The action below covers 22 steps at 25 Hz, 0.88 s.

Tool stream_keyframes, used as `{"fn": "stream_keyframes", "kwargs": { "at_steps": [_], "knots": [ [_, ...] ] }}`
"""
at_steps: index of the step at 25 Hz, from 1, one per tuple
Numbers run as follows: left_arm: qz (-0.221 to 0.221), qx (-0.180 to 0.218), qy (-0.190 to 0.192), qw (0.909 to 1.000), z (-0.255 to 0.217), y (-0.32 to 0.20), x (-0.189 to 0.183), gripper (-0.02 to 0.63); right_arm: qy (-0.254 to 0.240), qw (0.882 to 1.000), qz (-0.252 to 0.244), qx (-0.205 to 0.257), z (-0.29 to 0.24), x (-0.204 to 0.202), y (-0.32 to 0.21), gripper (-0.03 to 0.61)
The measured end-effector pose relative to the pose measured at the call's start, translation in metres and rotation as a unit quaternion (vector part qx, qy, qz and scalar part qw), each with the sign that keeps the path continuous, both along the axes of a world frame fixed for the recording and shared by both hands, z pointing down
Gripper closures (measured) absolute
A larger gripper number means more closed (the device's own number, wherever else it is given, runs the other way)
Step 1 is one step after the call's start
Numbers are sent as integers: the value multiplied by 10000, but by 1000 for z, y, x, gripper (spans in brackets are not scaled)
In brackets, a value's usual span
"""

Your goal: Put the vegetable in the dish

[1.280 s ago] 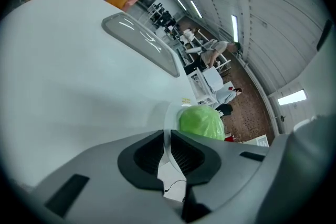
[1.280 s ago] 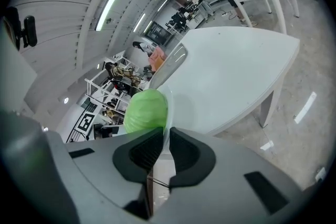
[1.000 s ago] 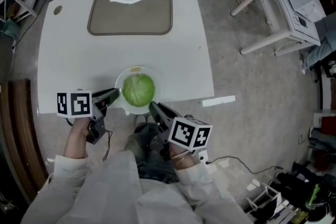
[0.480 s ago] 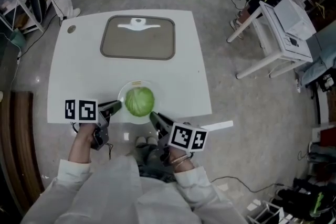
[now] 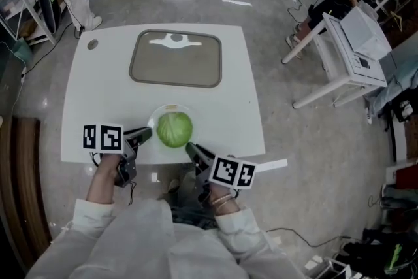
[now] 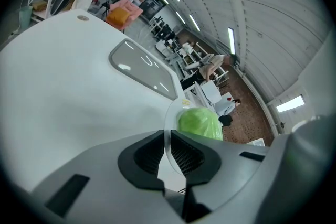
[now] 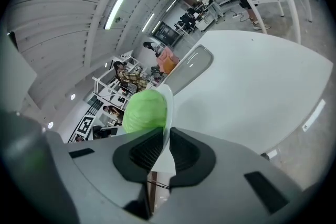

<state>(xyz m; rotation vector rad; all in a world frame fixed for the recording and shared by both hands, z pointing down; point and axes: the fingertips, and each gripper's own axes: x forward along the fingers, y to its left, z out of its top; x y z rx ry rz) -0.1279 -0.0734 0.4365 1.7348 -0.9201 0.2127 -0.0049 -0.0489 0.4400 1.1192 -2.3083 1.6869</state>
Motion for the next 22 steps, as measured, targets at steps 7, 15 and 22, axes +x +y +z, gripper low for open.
{"fn": "stream_keyframes", "kwargs": {
  "at_steps": [7,15,22],
  "knots": [
    [-168,13,50,9998,1,-41,0,571,-59,10000,-71,-9,3,1,-45,531],
    [-414,78,27,9991,-7,-114,-1,571,-135,9995,-285,2,-3,0,-124,531],
    [-652,124,18,9978,-10,-175,-4,572,-192,9986,-489,-22,-3,-2,-189,531]
  ]
}}
